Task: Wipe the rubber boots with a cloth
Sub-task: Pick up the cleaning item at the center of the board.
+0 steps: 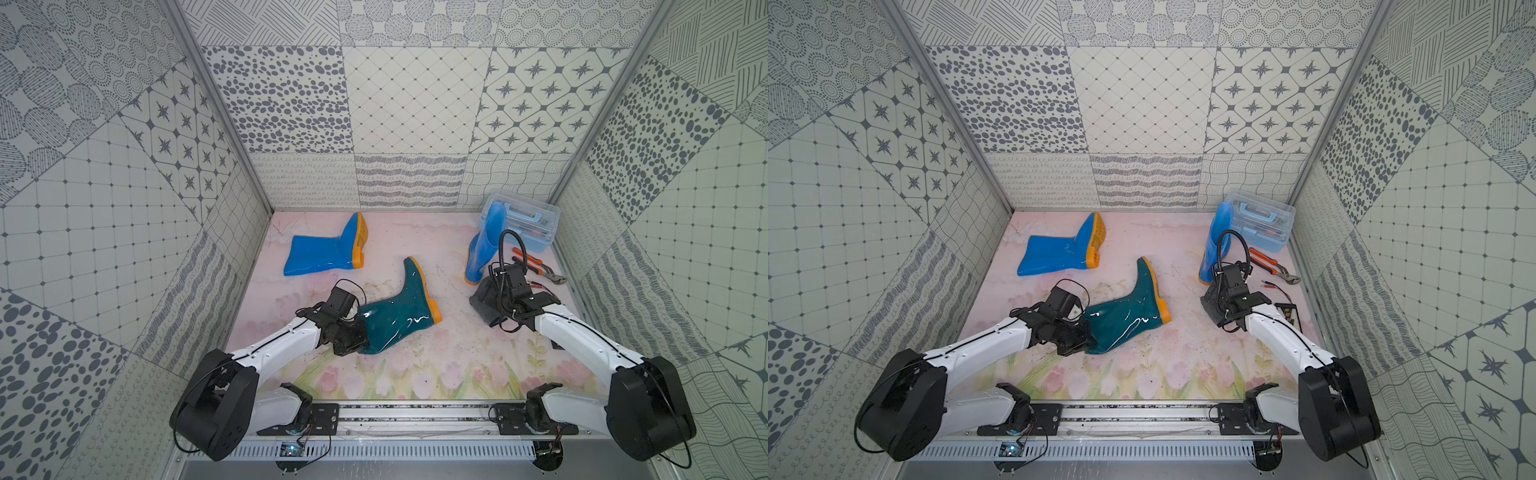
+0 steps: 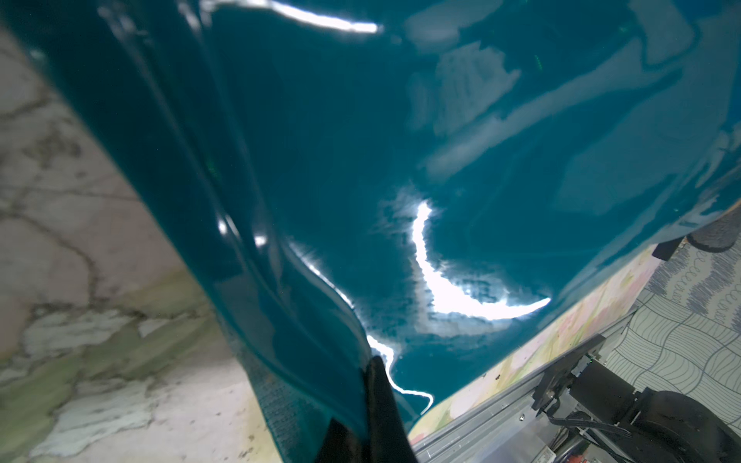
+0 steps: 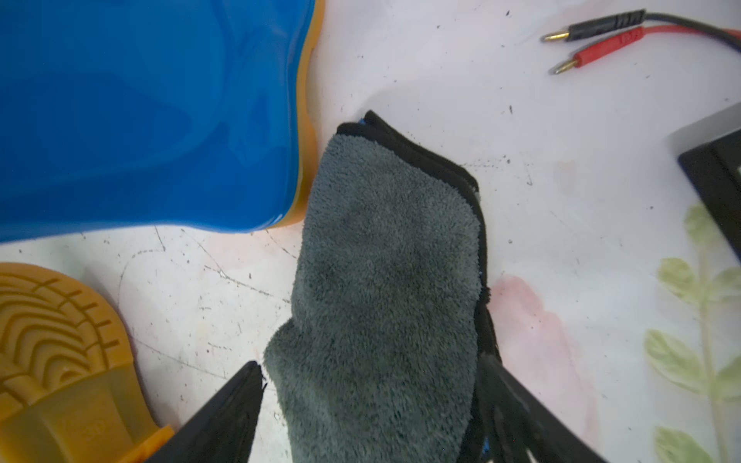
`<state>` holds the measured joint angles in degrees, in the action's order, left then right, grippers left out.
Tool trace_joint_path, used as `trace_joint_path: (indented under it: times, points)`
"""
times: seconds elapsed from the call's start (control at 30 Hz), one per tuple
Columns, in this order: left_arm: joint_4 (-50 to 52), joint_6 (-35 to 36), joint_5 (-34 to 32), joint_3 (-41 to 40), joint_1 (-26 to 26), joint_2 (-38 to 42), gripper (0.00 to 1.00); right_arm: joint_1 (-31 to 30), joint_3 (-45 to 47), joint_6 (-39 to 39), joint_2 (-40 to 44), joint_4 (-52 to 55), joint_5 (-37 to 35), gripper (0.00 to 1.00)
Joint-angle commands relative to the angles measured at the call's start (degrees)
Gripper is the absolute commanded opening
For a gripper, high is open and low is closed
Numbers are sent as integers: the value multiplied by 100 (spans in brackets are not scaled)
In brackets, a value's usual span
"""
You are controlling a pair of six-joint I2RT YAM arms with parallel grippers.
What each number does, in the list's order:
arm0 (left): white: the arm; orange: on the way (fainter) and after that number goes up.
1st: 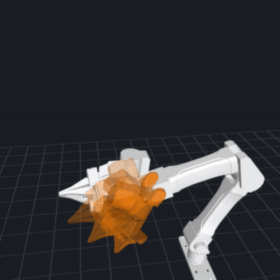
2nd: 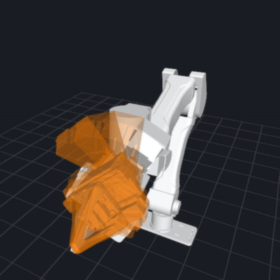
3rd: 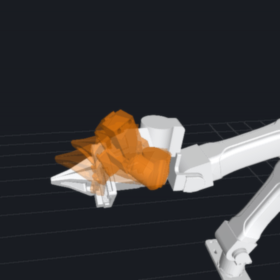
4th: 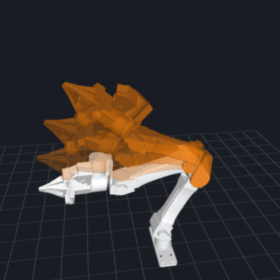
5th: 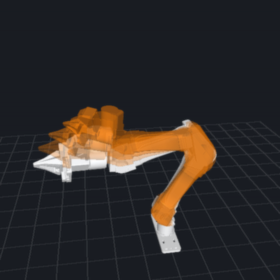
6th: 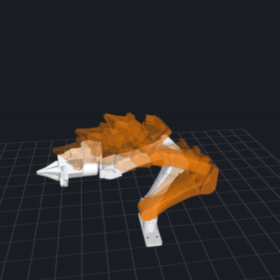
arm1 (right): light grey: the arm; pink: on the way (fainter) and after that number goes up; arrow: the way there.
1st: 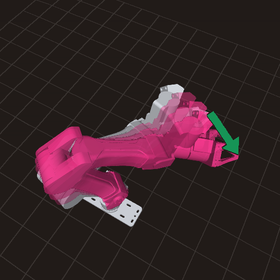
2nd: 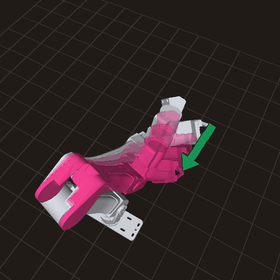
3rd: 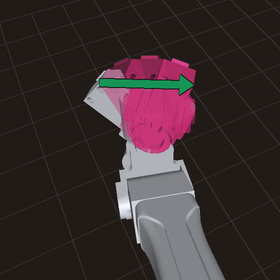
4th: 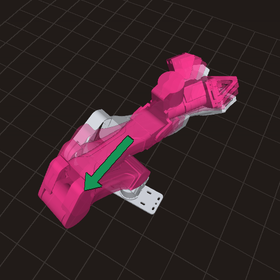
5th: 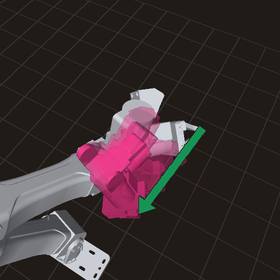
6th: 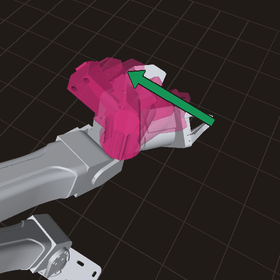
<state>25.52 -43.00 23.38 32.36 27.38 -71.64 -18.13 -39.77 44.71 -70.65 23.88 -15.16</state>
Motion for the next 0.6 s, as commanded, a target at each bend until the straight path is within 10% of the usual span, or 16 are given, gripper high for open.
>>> trace_joint_path:
  times: [0.0, 0.17, 0.37, 0.57]
  points:
    - [667, 437, -233, 131, 24, -146, 2, 37, 275, 379, -113, -706, -321, 87]
    - [629, 503, -215, 104, 27, -213, 2, 209, 289, 446, -812, -1134, 27, 85]
    - [850, 488, -420, 122, 22, 10, 2, 134, 580, 440, -565, -818, 154, 17]
    - [1001, 475, -569, 237, 16, -136, 3, -796, 820, 510, 405, 546, -118, 14]
